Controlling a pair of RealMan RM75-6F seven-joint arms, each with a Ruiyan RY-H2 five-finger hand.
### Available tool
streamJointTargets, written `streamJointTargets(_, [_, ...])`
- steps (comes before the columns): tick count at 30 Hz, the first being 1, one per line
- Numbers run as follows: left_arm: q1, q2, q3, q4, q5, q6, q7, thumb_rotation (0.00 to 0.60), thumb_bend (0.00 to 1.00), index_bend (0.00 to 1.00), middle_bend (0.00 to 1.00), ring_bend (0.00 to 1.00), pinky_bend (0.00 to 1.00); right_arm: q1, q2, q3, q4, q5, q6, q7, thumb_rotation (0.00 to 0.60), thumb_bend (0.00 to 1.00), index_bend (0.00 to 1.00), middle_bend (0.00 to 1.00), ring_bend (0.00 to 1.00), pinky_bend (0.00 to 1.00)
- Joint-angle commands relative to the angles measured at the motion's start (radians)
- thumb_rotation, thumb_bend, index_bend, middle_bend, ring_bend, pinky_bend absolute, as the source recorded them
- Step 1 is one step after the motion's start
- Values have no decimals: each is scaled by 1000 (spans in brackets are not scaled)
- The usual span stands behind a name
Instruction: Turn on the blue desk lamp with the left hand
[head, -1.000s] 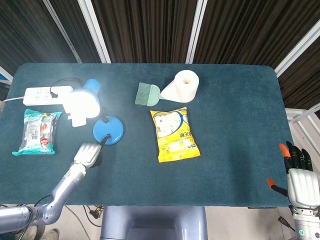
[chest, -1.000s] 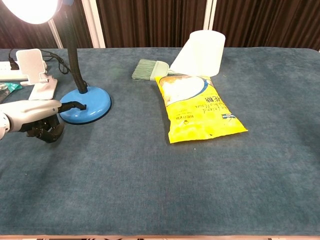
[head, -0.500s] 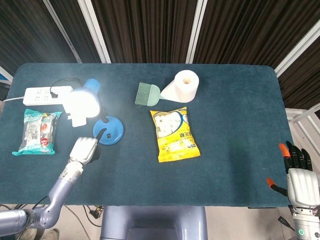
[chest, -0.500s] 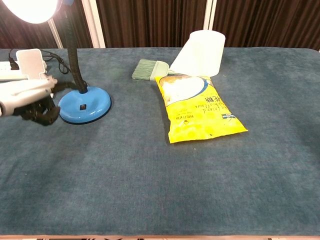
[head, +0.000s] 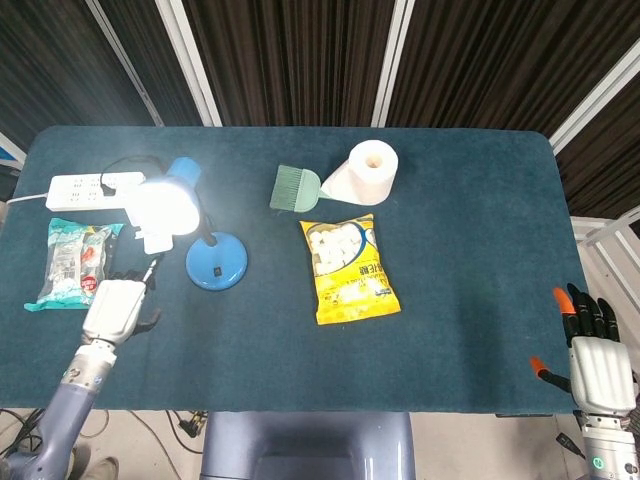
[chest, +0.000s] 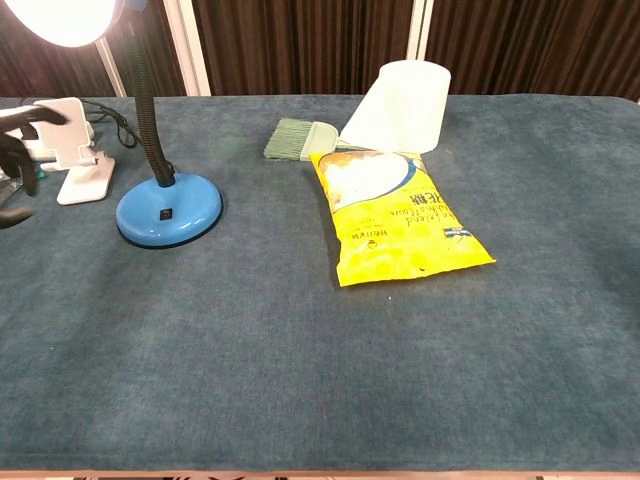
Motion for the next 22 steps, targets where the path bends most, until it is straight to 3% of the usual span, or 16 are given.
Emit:
streamJointTargets(1, [97,54,42,-56,-51,128,56,600,172,130,105,3,107,0,0,0,-1,-2,1,-1,600,235,57,18,51,11])
streamJointTargets(5, [200,57,45,11,-14,226,-79,600,168,119,56,0,61,0,1,-5,-2,-9,0,-2,600,235,57,18,51,11])
streamJointTargets(12, [271,70,9,126,86,269,-289,600,136,103,41,0,40,5,-1,-11,4,-16,-11,-3,600,235,57,18,51,11])
streamJointTargets(22, [303,98,-9,133,141,247,-358,600,136,103,41,0,36,1,6,-16,1,-30,-3,7,600,235,57,18,51,11])
